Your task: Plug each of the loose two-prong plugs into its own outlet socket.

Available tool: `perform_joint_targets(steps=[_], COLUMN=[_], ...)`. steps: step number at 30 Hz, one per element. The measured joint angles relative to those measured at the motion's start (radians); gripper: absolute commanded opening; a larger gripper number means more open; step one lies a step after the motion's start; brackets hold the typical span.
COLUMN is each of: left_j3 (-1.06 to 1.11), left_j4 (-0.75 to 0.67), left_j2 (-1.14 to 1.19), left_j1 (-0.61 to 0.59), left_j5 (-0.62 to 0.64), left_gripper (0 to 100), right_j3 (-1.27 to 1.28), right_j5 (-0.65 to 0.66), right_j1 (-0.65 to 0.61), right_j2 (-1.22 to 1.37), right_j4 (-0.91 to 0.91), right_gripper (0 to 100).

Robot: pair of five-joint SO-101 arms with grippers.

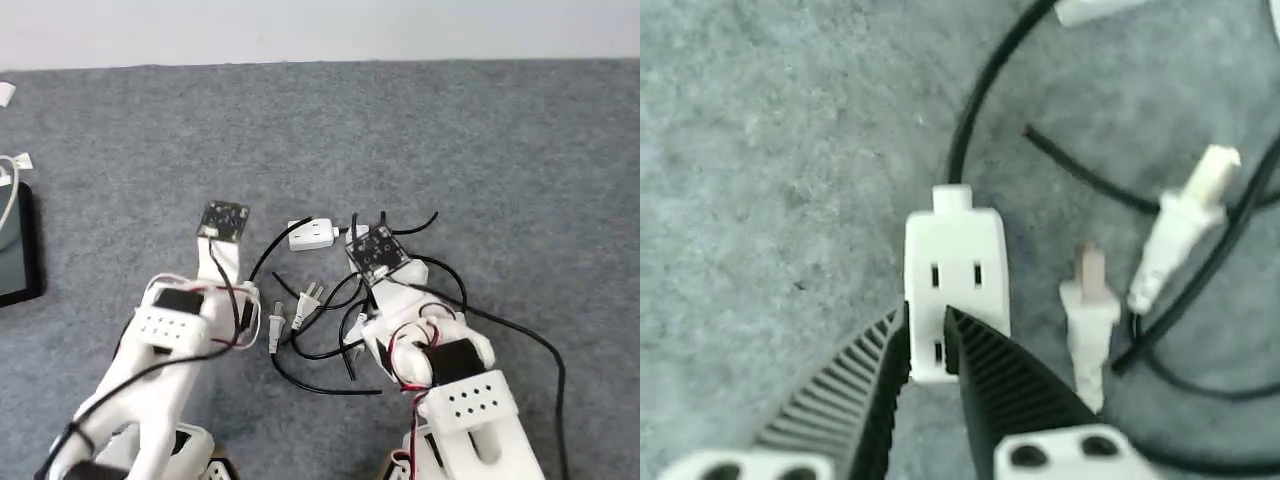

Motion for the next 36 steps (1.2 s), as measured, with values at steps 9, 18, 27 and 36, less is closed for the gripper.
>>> perform_joint_targets(steps=[9, 18, 27, 36], left_j3=[0.196, 0.241, 0.241, 0.241], left_j4=[0.009, 0.087, 0.087, 0.020], left_j2=[-0.388, -0.582, -0.588, -0.588], left_j1=[0.000, -0.011, -0.011, -0.143], left_j5=[-0.044, -0.044, -0.044, -0.046], left_gripper=[17, 25, 23, 1], right_j3=[-0.049, -0.049, -0.249, -0.385], right_j5=[-0.236, -0.381, -0.470, -0.373], right_j1=[-0.051, -0.155, -0.242, -0.381], right_j2=[0.005, 0.169, 0.442, 0.428], right_j4=[-0.181, -0.393, -0.468, -0.199], right_gripper=[0.9, 0.8, 0.8, 0.8])
